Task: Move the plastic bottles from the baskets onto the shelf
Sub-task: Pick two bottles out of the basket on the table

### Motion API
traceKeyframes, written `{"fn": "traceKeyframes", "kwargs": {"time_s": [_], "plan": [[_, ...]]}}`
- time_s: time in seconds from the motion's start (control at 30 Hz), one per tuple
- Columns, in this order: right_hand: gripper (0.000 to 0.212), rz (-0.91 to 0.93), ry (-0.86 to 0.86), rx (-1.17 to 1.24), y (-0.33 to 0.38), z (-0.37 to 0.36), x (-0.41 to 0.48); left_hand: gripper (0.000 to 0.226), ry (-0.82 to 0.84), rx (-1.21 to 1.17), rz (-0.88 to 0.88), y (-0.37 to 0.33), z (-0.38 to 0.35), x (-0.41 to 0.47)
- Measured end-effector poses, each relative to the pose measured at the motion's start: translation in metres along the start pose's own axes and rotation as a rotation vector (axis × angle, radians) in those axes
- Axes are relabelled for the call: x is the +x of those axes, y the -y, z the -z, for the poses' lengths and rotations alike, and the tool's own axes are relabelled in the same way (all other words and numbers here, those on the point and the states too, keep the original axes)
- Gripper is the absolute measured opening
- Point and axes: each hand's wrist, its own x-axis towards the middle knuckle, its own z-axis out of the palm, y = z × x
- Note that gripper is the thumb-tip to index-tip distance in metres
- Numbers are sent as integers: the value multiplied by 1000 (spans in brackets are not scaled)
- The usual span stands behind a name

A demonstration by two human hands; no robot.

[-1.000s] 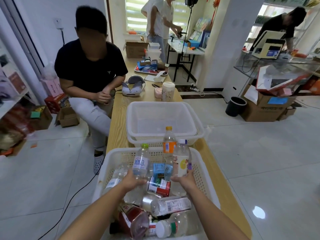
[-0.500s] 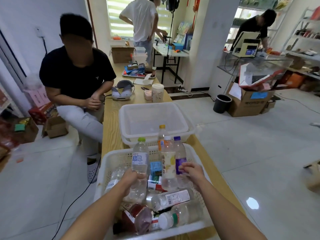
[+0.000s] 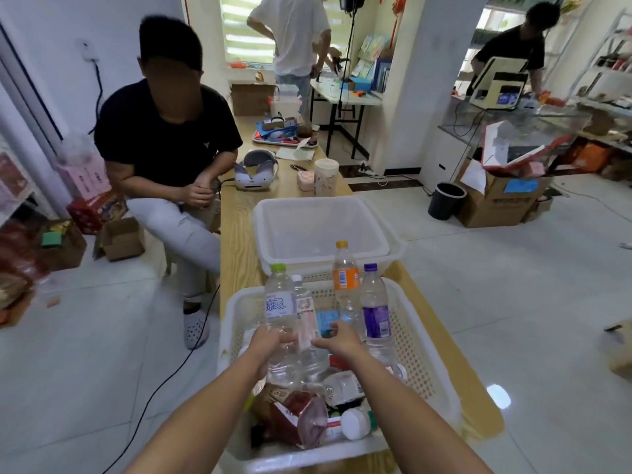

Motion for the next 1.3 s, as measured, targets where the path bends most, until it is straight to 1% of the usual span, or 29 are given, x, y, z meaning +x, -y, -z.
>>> {"fn": "traceKeyframes", "kwargs": {"time_s": [0.07,0.1,0.27,0.37,0.4,0.5,0.53,0.57,0.6,0.7,0.73,0.8,0.83,0.87,0.93,1.03,1.07,1.17,1.2,1.27,1.3], "plan": [[49,5,23,-22,0,-9,6,22,-18,-51,0,-4,3,2],[46,4,39,-17,1,-12,9,22,-29,-61,-5,-7,5,2],[50,-11,83,111,8,-21,22,32,-55,-109,-46,-14,18,5],[56,-9,75,82,10,-30,30,32,-74,-155,-34,-10,23,6],[64,-18,59,51,11,-33,32,32,-72,-153,-31,-9,24,6],[107,-87,-35,-132,11,-41,37,28,-46,-92,-45,-8,25,8],[117,-94,-64,-168,11,-42,38,27,-42,-78,-49,-8,25,8],[122,-84,-82,-176,11,-42,37,26,-43,-71,-53,-8,24,8],[120,-62,-88,-151,11,-40,37,26,-44,-66,-57,-9,24,8],[104,-30,-29,13,5,-20,39,26,-55,-45,-66,-6,24,9],[92,-35,0,49,2,-10,40,26,-55,-37,-69,-6,24,10],[61,-36,48,116,-9,9,42,26,-53,-26,-75,-5,23,10],[52,-29,64,162,-13,15,43,26,-53,-25,-78,-6,23,10],[50,-16,71,199,-16,19,42,26,-53,-22,-79,-6,23,10],[58,21,56,215,-15,17,41,25,-54,-14,-80,-7,21,9],[61,71,55,97,-3,2,36,26,-66,-10,-76,-5,20,9],[66,74,72,54,1,-4,35,27,-71,-10,-73,-5,19,8],[100,61,64,-110,5,-19,36,31,-66,-1,-67,-4,17,7],[107,52,50,-152,4,-21,38,32,-66,5,-64,-4,17,6],[111,53,42,-181,3,-21,42,34,-70,14,-60,-4,16,5],[107,58,30,-176,1,-20,43,34,-73,14,-59,-4,16,5]]}}
